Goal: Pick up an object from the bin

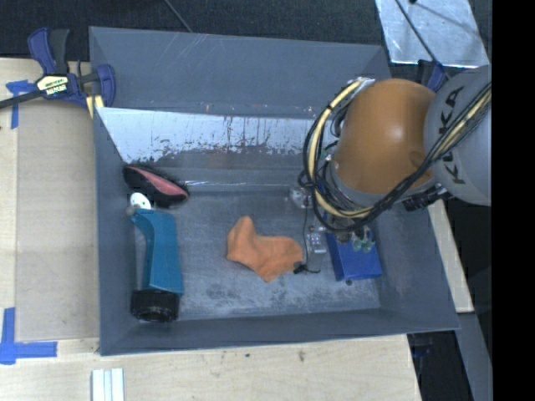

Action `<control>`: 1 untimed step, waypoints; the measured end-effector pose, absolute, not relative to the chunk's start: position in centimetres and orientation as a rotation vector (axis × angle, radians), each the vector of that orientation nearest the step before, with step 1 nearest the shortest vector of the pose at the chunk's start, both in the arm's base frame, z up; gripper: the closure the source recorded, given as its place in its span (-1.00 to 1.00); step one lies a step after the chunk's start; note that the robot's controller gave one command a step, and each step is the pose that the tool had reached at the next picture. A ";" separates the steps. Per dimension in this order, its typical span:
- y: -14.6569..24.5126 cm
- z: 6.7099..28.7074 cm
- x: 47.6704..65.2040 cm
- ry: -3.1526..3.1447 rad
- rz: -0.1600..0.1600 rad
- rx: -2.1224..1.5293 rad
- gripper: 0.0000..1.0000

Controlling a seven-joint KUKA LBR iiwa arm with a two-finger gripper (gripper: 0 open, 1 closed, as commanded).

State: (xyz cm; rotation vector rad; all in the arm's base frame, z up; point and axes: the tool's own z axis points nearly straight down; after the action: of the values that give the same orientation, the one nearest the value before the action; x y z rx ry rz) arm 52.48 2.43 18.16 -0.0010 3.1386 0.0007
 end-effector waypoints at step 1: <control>3.5 14.2 52.6 3.132 -0.001 -0.120 -1.00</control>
Offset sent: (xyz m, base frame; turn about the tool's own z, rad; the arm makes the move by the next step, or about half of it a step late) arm -0.0079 0.0221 -0.0864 -0.2674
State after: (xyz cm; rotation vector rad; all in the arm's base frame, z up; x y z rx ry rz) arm 52.64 3.46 14.20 -0.1203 3.1322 -0.0006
